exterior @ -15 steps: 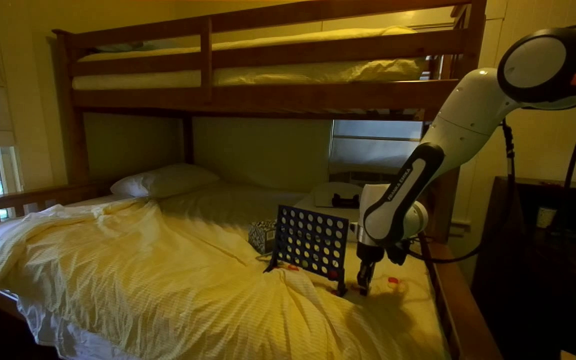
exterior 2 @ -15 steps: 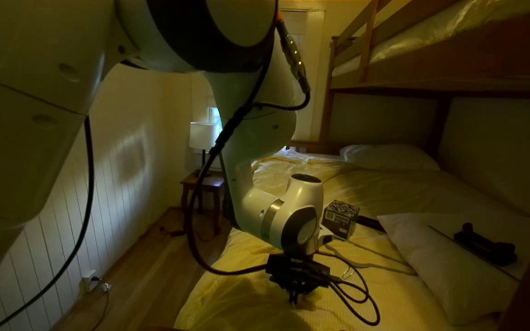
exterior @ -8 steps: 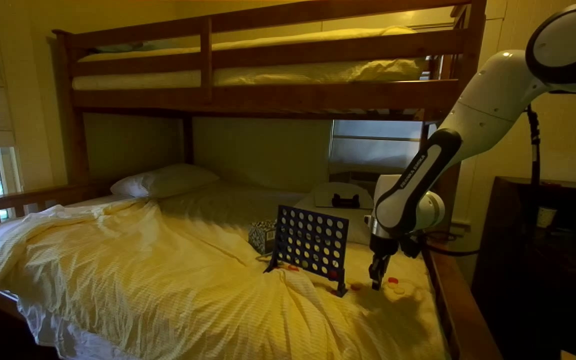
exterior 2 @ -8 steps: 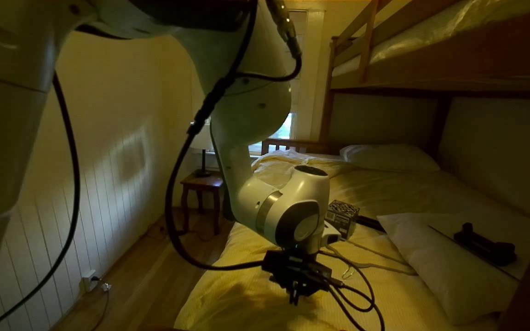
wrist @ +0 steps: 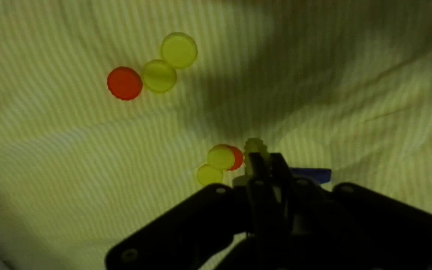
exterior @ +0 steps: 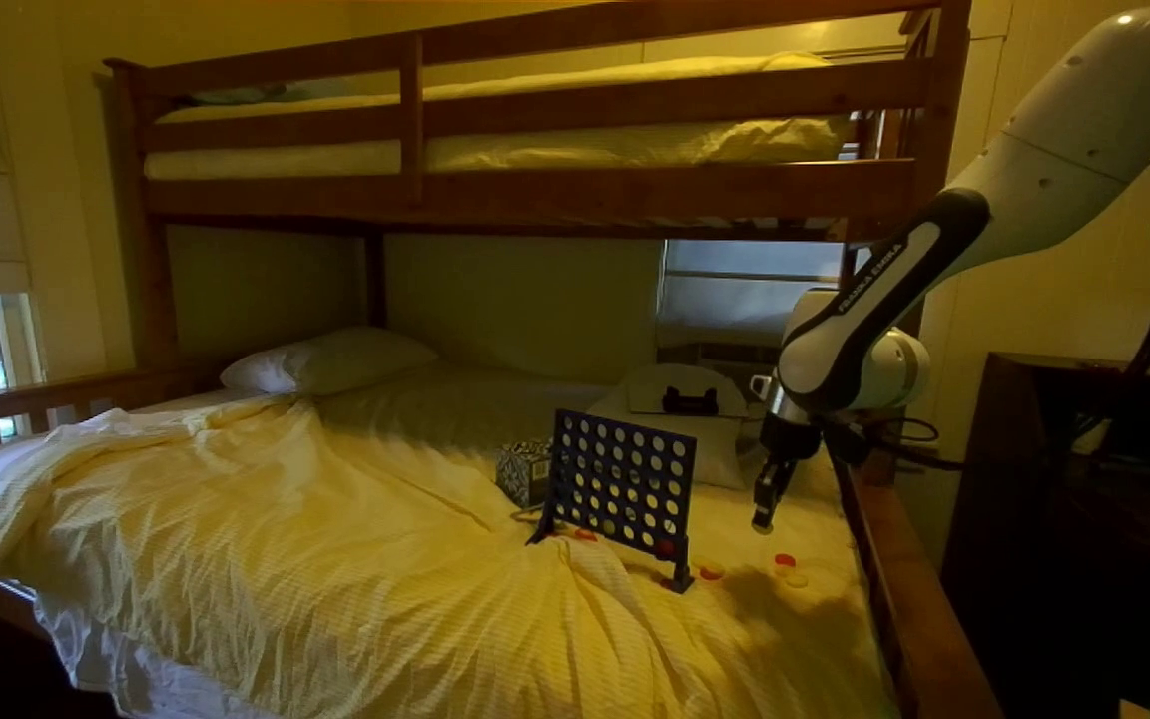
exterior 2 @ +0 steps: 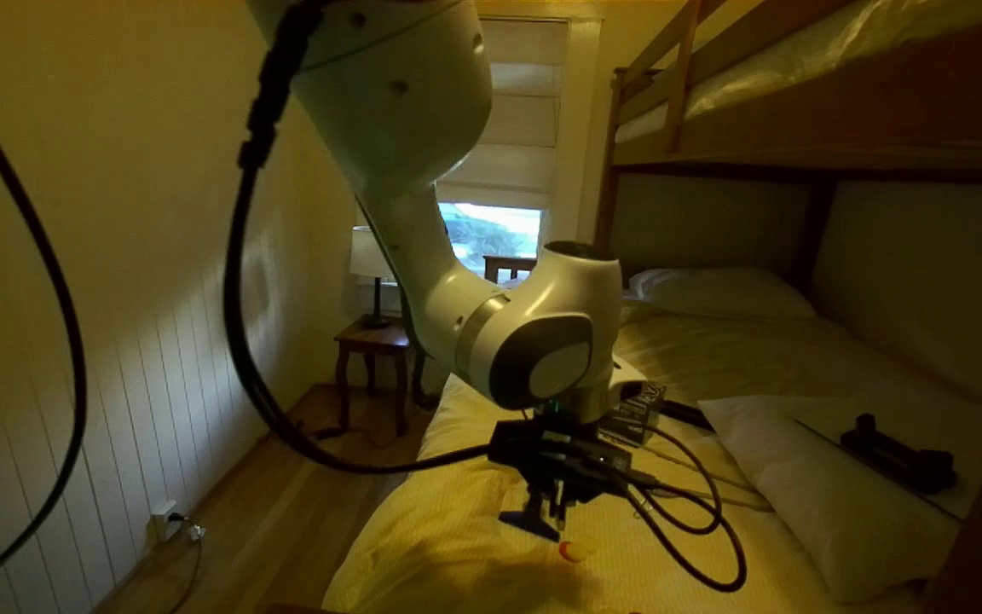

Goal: Pick up the object from the bed and put it in the blue object

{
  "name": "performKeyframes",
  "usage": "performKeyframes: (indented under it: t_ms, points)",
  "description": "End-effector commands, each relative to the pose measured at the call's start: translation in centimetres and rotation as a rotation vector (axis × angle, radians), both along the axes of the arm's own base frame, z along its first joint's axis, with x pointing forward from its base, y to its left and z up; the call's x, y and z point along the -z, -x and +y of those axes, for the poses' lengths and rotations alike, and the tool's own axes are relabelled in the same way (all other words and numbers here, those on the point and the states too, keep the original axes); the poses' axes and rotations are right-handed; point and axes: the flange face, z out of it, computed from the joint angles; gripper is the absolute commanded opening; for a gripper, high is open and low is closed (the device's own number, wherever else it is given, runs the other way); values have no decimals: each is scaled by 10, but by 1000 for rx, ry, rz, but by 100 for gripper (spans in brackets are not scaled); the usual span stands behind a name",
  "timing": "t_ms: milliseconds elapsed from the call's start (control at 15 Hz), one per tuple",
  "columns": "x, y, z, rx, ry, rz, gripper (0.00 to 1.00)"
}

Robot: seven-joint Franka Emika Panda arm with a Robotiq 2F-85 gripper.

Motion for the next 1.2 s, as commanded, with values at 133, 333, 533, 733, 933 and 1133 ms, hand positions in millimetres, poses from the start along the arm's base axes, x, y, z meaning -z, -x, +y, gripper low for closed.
performKeyframes:
  t_ms: [133,333,533,733,933,1133]
  points:
    - [-71,28,-6,-35,-36,-86,2]
    - [-103,28,-6,-62,-49,-114,2]
    - [-124,23,4,-86,-51,-141,2]
    - [-143,16,18,-105,-52,-180,2]
    - [-139,12,20,-114,-28,-180,8]
    - [-142,10,22,-117,-27,-185,8]
